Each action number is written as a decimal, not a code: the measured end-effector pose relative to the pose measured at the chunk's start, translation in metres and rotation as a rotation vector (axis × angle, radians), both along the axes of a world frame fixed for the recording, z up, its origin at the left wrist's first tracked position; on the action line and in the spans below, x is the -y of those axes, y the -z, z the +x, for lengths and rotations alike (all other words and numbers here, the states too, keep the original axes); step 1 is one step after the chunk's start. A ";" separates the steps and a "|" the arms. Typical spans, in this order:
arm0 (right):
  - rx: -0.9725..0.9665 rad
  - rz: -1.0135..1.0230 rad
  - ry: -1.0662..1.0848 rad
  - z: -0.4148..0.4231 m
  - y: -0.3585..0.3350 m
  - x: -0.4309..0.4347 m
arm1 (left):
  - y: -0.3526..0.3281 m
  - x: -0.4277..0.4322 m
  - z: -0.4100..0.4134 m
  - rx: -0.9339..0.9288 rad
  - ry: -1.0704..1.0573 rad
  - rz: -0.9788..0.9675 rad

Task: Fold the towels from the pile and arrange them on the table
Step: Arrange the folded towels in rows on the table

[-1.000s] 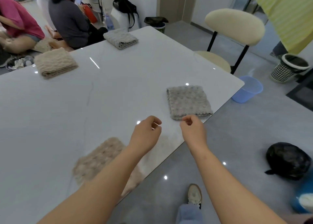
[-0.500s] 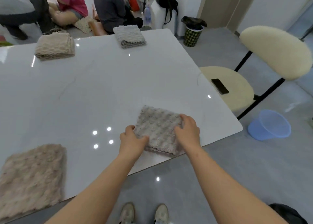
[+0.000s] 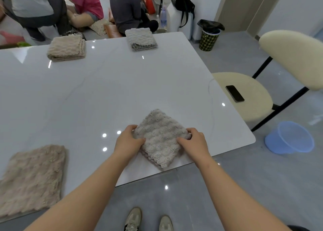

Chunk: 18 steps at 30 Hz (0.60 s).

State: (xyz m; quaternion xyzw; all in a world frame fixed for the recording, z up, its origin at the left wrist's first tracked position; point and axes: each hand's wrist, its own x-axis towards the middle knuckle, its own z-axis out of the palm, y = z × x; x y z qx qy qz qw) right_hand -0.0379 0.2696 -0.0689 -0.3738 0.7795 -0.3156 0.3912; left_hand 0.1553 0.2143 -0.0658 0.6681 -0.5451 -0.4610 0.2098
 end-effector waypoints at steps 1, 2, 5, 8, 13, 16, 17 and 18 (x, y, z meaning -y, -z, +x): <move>-0.002 0.000 0.008 0.001 0.000 -0.002 | 0.001 -0.001 0.000 -0.001 -0.020 -0.018; -0.011 0.002 0.016 0.001 0.000 -0.004 | 0.001 -0.003 0.001 -0.001 -0.052 -0.030; -0.037 0.011 0.038 0.003 0.001 -0.008 | 0.002 -0.010 0.002 -0.019 -0.132 -0.005; -0.039 0.009 0.066 0.007 0.002 -0.012 | 0.002 -0.017 0.001 -0.042 -0.098 0.023; -0.001 0.001 0.076 0.011 -0.001 -0.018 | -0.001 -0.020 -0.001 -0.091 -0.044 0.054; -0.006 0.004 0.068 0.013 -0.002 -0.020 | 0.000 -0.020 0.002 -0.078 -0.010 0.052; -0.013 0.011 0.069 0.013 -0.002 -0.020 | 0.001 -0.020 0.002 -0.083 0.000 0.057; -0.021 0.019 0.071 0.014 -0.002 -0.021 | 0.002 -0.020 0.003 -0.089 0.012 0.063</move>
